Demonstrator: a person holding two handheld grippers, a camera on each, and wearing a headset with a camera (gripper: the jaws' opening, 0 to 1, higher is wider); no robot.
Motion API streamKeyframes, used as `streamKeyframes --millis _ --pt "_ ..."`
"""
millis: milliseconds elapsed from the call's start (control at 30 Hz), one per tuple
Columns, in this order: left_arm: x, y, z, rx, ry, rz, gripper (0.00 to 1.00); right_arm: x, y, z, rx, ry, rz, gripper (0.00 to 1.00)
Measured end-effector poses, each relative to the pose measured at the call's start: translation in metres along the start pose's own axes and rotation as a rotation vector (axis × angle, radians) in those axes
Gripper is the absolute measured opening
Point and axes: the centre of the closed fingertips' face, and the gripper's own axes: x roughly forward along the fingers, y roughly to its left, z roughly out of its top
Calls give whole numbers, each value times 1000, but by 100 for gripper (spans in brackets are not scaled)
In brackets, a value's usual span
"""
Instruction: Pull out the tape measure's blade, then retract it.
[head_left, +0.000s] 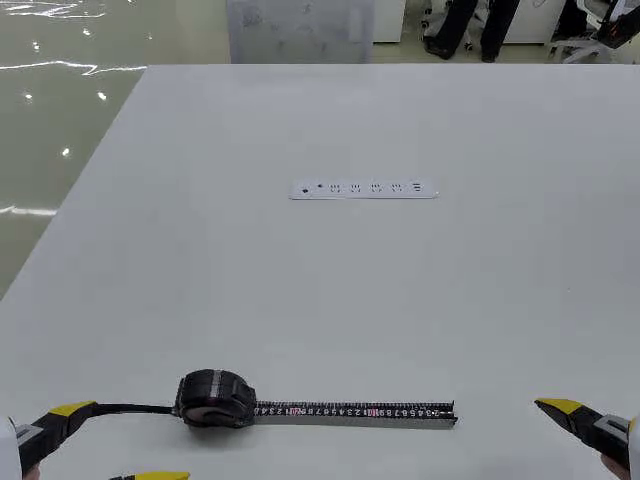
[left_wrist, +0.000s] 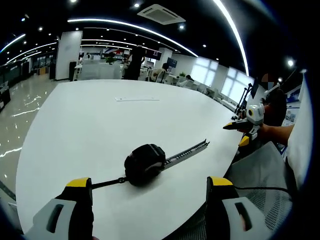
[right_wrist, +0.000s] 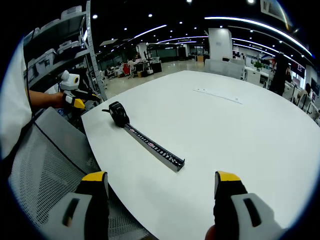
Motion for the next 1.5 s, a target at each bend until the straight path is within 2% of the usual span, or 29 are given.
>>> streamKeyframes --millis 300,667,1500 --pt "-1 -2 -4 -1 -15 -6 91 1 3 -2 21 -26 -9 89" --pt "-3 -5 -10 -17 -18 -5 91 1 2 -3 20 -27 -12 89" --pt "-2 -7 -9 -26 -16 -17 91 3 5 -2 22 -24 -8 90"
